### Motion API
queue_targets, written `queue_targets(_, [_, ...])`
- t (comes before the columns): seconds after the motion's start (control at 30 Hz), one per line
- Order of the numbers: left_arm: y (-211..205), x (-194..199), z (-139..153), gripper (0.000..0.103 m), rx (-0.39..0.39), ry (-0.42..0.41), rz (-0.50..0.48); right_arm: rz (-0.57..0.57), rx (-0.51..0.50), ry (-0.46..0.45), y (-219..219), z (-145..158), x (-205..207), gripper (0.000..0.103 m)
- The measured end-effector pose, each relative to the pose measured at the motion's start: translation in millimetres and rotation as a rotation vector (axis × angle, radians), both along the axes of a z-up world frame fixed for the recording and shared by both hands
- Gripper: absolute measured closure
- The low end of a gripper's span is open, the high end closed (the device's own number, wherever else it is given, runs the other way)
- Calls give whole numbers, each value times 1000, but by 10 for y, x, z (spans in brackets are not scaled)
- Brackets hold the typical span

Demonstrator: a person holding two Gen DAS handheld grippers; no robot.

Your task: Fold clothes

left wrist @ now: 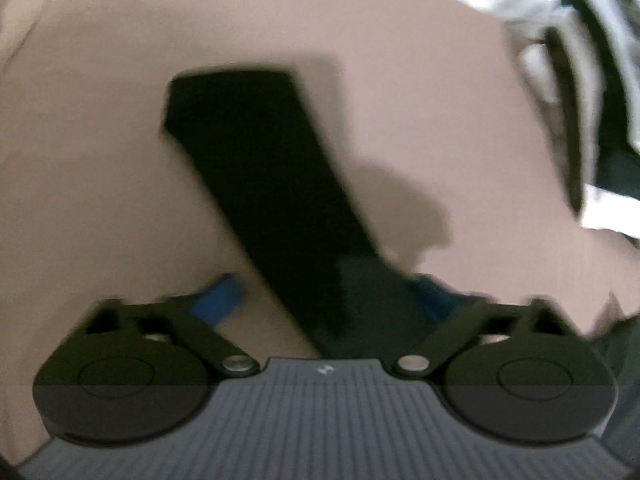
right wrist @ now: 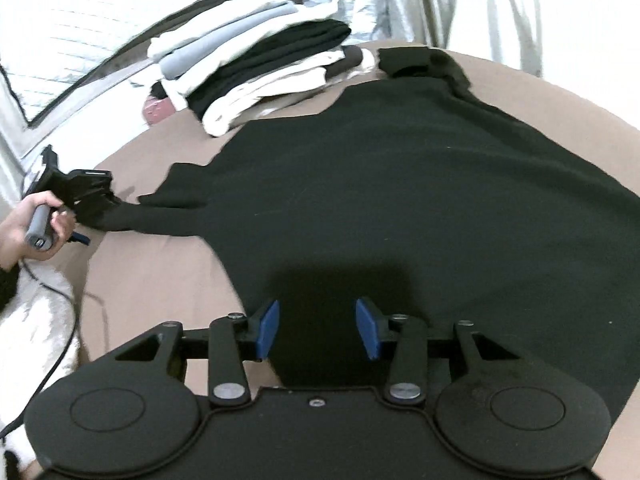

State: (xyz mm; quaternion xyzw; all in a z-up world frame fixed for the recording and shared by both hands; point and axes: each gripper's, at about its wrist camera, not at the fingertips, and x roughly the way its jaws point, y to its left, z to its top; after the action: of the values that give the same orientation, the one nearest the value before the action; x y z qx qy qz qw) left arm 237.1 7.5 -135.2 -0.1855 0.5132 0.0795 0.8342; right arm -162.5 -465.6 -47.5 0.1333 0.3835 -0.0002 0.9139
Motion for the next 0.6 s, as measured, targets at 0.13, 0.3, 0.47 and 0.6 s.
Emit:
queue_targets(0.13, [-159,-204,450,95,4,-219,-101,-43,-13,-4,-67,20,67,55])
queue_targets(0.3, [-676,-854,1288,95,51,-646,-333,-75,7,-43,-114,89,63,55])
queue_targets(0.47, [-1752,-1208,1738,95,-157,-839,-809,-104,45,-73,-230,98,99,55])
queue_targets(0.6, [-2895,-1253,1615,36,-364,-651,-1227,-88,81,-58,-289,-1,183,55])
